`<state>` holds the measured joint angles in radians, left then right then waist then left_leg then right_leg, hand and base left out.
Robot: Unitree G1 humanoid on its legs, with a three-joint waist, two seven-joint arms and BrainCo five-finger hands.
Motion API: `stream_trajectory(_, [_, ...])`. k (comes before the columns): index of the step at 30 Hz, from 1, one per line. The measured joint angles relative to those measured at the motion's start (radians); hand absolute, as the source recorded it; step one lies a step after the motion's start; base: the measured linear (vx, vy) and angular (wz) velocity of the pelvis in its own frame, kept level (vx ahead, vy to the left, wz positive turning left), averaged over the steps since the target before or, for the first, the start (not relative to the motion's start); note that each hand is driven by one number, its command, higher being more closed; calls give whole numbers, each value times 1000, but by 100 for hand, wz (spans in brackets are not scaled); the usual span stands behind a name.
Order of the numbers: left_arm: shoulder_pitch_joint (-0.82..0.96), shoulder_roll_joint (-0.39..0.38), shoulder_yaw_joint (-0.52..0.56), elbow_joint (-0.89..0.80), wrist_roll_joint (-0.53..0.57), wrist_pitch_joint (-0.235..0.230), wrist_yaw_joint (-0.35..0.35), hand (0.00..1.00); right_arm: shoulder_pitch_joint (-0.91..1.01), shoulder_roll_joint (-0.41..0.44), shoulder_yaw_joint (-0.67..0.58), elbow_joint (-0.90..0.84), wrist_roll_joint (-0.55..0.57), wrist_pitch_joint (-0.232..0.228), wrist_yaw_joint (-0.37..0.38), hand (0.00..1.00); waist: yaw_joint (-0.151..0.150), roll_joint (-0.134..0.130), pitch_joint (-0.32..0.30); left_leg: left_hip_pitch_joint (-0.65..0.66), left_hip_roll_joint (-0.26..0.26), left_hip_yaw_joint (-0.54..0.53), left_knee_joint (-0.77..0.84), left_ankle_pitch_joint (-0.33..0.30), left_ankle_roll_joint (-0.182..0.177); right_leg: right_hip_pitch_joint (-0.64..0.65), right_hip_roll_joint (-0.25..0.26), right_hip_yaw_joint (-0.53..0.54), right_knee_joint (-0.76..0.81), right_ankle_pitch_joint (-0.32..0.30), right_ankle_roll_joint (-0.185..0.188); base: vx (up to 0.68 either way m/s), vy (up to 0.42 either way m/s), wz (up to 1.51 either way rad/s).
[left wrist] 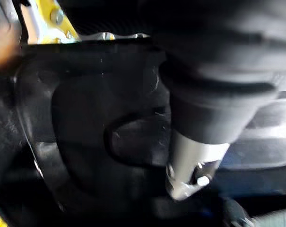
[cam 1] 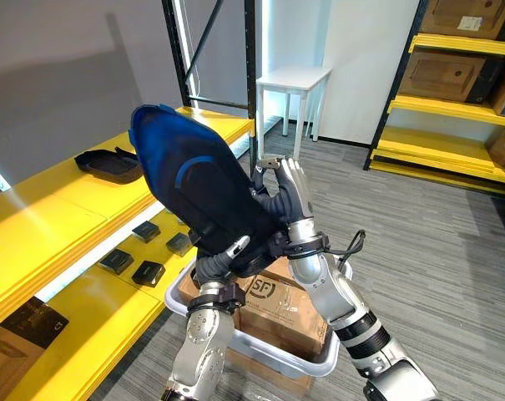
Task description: Walk over and take plastic housings, then place them on the shelf
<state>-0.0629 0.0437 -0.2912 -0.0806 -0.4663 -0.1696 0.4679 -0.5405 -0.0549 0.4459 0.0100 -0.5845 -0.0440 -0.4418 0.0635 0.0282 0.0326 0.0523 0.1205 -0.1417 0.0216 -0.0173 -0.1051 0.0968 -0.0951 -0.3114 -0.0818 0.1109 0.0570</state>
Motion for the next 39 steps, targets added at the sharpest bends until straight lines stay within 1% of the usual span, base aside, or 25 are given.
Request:
stream_trajectory(3, [-41, -36, 34, 23, -1, -7, 56, 100, 2, 16, 10, 0, 32, 0, -31, 100, 0, 1, 0, -43, -8, -58, 19, 7, -7, 1, -1, -55, 0, -3, -1, -25, -14, 55])
stream_trajectory(6, [-55, -69, 101, 23, -1, -40, 102, 100, 5, 20, 53, 2, 94, -10, -55, 100, 3, 1, 2, -87, -12, -112, 6, 46, -18, 10, -2, -147, 5, -19, -5, -25, -47, 93])
stream_trajectory(7, [-55, -67, 110, 22, 3, -58, 107, 100, 5, 25, 61, 3, 114, -20, -66, 100, 3, 4, 4, -104, 3, -64, -15, 49, 17, 16, -6, -206, 17, -32, -5, -16, -52, 131])
stream_trajectory(9, [-55, -75, 109, 21, 20, -68, 115, 100, 3, 27, 62, 3, 140, -25, -70, 100, 0, 0, 9, -122, 59, 163, -41, 56, 109, 38, -23, -313, 38, -55, 3, -1, -67, 171])
stream_trajectory(10, [-54, -77, 111, 17, 24, -79, 117, 100, -1, 27, 62, 6, 150, -42, -71, 100, 5, 1, 9, -145, 93, 322, -35, 59, 144, 45, -37, -380, 46, -67, 12, 22, -53, 195])
stream_trajectory(11, [-53, -76, 116, 4, 34, -85, 118, 100, -9, 27, 64, 6, 151, -54, -71, 100, 9, 4, 8, -168, 128, 470, -28, 59, 144, 45, -45, -445, 55, -77, 22, 41, -18, 167])
stream_trajectory(12, [-52, -76, 121, -3, 41, -86, 118, 100, -14, 28, 64, 7, 152, -60, -71, 100, 8, 4, 8, -176, 140, 528, -23, 59, 144, 45, -51, -475, 62, -82, 26, 92, 23, 155])
stream_trajectory(13, [-49, -74, 127, -16, 45, -86, 117, 100, -17, 31, 66, 8, 157, -71, -71, 0, 13, 4, 8, -194, 153, 611, -17, 67, 153, 47, -66, -529, 79, -91, 36, 98, 48, 112])
stream_trajectory(14, [-44, -73, 129, -23, 48, -86, 116, 100, -16, 35, 67, 8, 167, -76, -70, 0, 17, 4, 8, -199, 156, 643, -17, 81, 156, 50, -74, -551, 90, -97, 44, 143, 83, 114])
stream_trajectory(16, [-20, -72, 135, -52, 57, -86, 116, 100, -11, 52, 73, 9, 201, -93, -66, 0, 33, 10, 9, -201, 150, 637, -18, 210, 125, 83, -92, -605, 121, -118, 75, 165, 85, 81])
stream_trajectory(17, [-4, -68, 147, -70, 60, -86, 113, 100, -3, 70, 77, 9, 228, -103, -56, 0, 36, -3, 7, -197, 132, 618, -19, 224, 82, 97, -115, -624, 145, -130, 91, 207, 122, 78])
stream_trajectory(18, [15, -57, 164, -97, 66, -86, 109, 100, 2, 102, 79, 12, 261, -112, -39, 0, 39, -28, -2, -207, 95, 598, -23, 220, 78, 98, -152, -644, 169, -139, 101, 308, 211, 85])
stream_trajectory(19, [27, -49, 187, -121, 70, -86, 103, 100, -3, 135, 79, 26, 286, -126, -24, 0, 48, -39, 0, -213, 62, 581, -25, 214, 72, 105, -181, -645, 182, -140, 101, 320, 235, 73])
stream_trajectory(21, [53, -48, 226, -139, 98, -85, 92, 100, -6, 163, 88, 65, 363, -143, 5, 0, 71, -46, 6, -216, 20, 555, -2, 181, 68, 127, -228, -663, 218, -140, 101, 255, 203, 67])
stream_trajectory(23, [93, -48, 269, -178, 134, -85, 91, 100, -3, 165, 112, 112, 429, -146, 44, 0, 85, -48, 14, -234, -2, 509, 99, 103, 74, 138, -324, -658, 393, -139, 99, 189, 184, 72])
stream_trajectory(24, [102, -46, 278, -189, 144, -85, 90, 100, -4, 166, 117, 122, 447, -146, 56, 0, 87, -52, 18, -233, -12, 492, 123, 85, 76, 137, -361, -654, 464, -133, 91, 143, 188, 84])
stream_trajectory(25, [114, -36, 294, -209, 160, -85, 87, 100, -4, 168, 121, 132, 465, -146, 74, 0, 88, -60, 24, -229, -36, 453, 152, 54, 87, 121, -425, -607, 601, -90, 27, 172, 243, 108])
stream_trajectory(26, [122, -26, 306, -227, 184, -85, 84, 100, -3, 167, 125, 134, 476, -146, 90, 0, 87, -59, 37, -212, -57, 406, 162, 30, 101, 82, -450, -476, 710, 13, -117, 144, 213, 116])
stream_trajectory(27, [122, -20, 311, -235, 198, -85, 84, 100, -3, 167, 125, 138, 484, -146, 96, 0, 82, -60, 41, -201, -67, 383, 157, 24, 104, 49, -445, -376, 752, 98, -137, 164, 184, 150])
stream_trajectory(28, [120, 5, 318, -246, 226, -90, 83, 100, -12, 166, 125, 152, 500, -148, 113, 0, 61, -48, 49, -194, -75, 294, 150, 12, 113, -61, -369, -129, 902, -70, -29, 185, 104, 138])
stream_trajectory(30, [120, 9, 313, -245, 241, -84, 80, 100, -9, 146, 124, 166, 500, -147, 132, 0, 46, -38, 67, -148, -97, 213, 126, 16, 113, -122, -280, -32, 954, -250, 18, 224, 97, 144])
stream_trajectory(32, [121, 18, 313, -245, 259, -84, 72, 100, 4, 142, 124, 165, 501, -147, 144, 0, 47, -37, 73, -103, -123, 163, 106, 13, 108, -156, -242, -35, 851, -310, 43, 172, 103, 103])
stream_trajectory(35, [123, 51, 291, -243, 278, -80, 48, 100, 63, 140, 109, 151, 501, -148, 155, 0, 25, -41, 71, -79, -147, 86, 83, 9, 101, -217, -118, 90, 553, -318, 61, 170, 8, 91])
stream_trajectory(36, [125, 53, 283, -239, 284, -79, 43, 100, 84, 140, 106, 146, 501, -148, 157, 0, 25, -48, 68, -69, -153, 82, 78, 7, 99, -217, -109, 106, 515, -301, 49, 146, -57, 51])
stream_trajectory(39, [163, 62, 273, -236, 299, -79, 29, 100, 148, 138, 111, 135, 527, -148, 180, 0, 28, -83, 54, -49, -184, 105, 72, -18, 80, -203, -94, 109, 348, -138, -5, 146, -118, -10])
